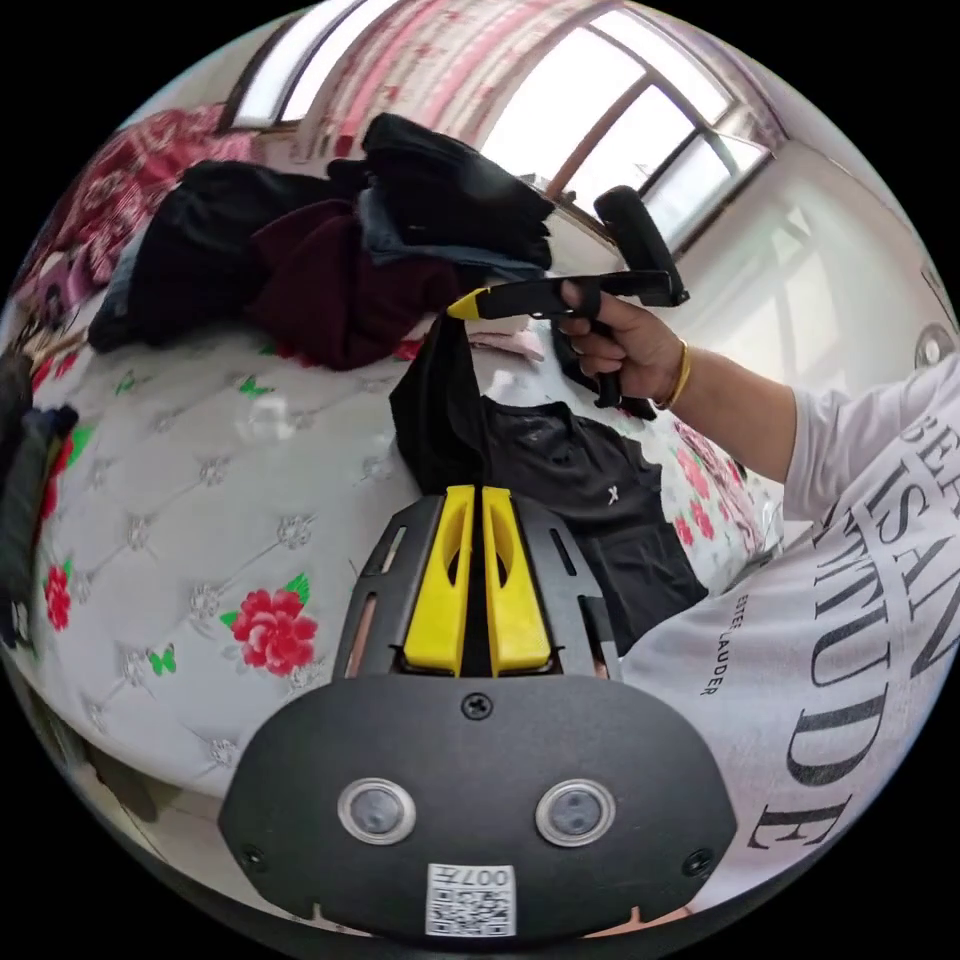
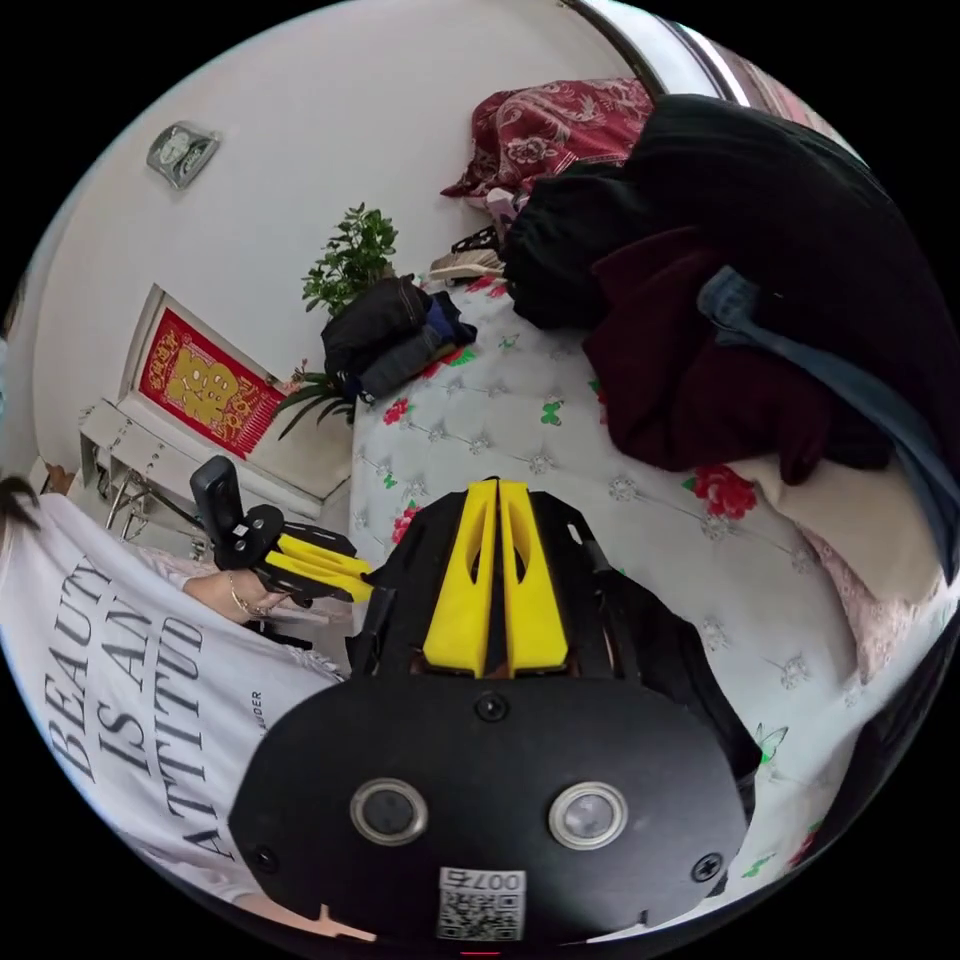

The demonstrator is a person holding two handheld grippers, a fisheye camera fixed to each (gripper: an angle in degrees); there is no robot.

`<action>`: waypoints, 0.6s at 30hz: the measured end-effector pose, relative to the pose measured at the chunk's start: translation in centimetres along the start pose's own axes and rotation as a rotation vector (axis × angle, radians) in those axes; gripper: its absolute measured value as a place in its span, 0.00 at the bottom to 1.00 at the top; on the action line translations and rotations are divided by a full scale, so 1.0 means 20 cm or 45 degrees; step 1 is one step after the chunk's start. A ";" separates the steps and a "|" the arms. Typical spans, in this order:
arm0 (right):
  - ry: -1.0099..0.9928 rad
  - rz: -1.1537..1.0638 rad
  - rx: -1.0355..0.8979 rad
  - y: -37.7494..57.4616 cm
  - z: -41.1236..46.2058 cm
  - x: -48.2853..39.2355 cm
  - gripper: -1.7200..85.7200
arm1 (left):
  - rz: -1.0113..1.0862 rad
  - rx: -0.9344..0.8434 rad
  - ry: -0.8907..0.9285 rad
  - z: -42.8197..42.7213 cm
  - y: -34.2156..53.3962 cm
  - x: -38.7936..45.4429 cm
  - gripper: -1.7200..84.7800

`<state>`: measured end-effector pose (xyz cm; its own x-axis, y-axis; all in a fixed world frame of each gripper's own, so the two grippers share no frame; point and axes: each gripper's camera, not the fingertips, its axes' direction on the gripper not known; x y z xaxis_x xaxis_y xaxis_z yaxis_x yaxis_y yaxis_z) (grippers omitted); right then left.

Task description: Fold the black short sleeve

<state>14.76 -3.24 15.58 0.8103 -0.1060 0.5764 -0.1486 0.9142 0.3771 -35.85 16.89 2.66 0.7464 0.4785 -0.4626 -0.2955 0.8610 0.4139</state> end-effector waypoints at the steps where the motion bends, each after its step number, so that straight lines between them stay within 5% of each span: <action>1: 0.009 0.018 0.030 0.08 -0.08 0.03 0.02 | 0.085 -0.032 -0.017 0.08 0.01 0.09 0.01; 9: 0.152 0.390 -0.108 0.67 -0.17 0.42 0.02 | 0.498 -0.461 -0.026 1.01 0.33 0.48 0.02; 18: 0.227 0.528 -0.037 0.76 -0.36 0.46 0.05 | 0.585 -0.568 0.031 1.42 0.63 0.55 0.06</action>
<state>23.96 12.55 21.42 0.7711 0.3382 0.5394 -0.4674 0.8760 0.1189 -14.42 28.06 25.00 0.4723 0.8151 -0.3354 -0.8058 0.5535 0.2105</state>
